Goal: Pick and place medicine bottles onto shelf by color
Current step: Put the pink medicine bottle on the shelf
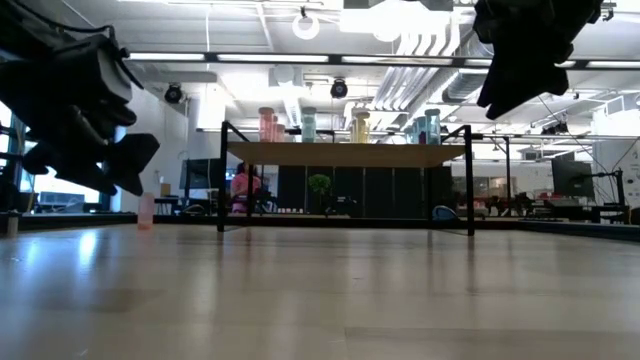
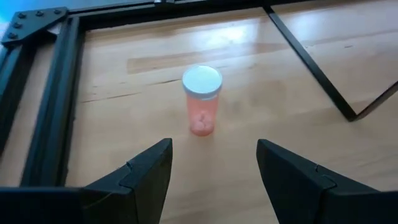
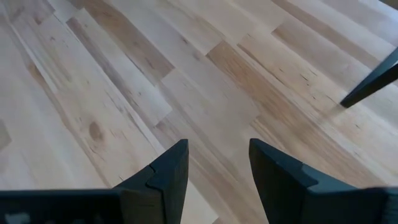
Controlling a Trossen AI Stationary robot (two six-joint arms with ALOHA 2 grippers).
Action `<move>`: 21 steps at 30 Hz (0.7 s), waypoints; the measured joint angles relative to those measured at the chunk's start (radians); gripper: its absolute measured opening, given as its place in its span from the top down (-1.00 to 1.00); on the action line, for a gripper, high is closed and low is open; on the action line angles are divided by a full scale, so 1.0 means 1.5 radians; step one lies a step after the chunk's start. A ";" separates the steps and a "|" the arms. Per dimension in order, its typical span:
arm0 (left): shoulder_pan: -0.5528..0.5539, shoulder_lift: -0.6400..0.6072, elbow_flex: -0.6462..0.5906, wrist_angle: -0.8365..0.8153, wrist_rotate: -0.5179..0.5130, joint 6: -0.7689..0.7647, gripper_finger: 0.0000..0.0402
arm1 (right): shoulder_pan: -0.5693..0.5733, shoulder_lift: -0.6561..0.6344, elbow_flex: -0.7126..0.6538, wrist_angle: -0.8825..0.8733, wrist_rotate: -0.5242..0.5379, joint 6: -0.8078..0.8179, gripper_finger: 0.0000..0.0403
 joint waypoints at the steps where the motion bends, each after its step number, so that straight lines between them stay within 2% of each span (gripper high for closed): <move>1: 0.000 0.000 -0.008 0.017 0.000 0.012 -0.12 | 0.000 0.000 0.000 0.001 0.001 -0.006 0.20; 7: -0.002 0.000 -0.053 0.100 0.016 0.073 -0.12 | 0.000 0.000 0.000 0.002 0.016 -0.037 0.20; 17: 0.002 0.001 -0.078 0.138 0.013 0.059 -0.12 | 0.000 0.000 0.000 0.001 0.017 -0.076 0.20; 21: 0.022 0.001 -0.078 0.155 0.037 0.060 -0.12 | 0.000 0.000 0.000 0.001 0.018 -0.100 0.20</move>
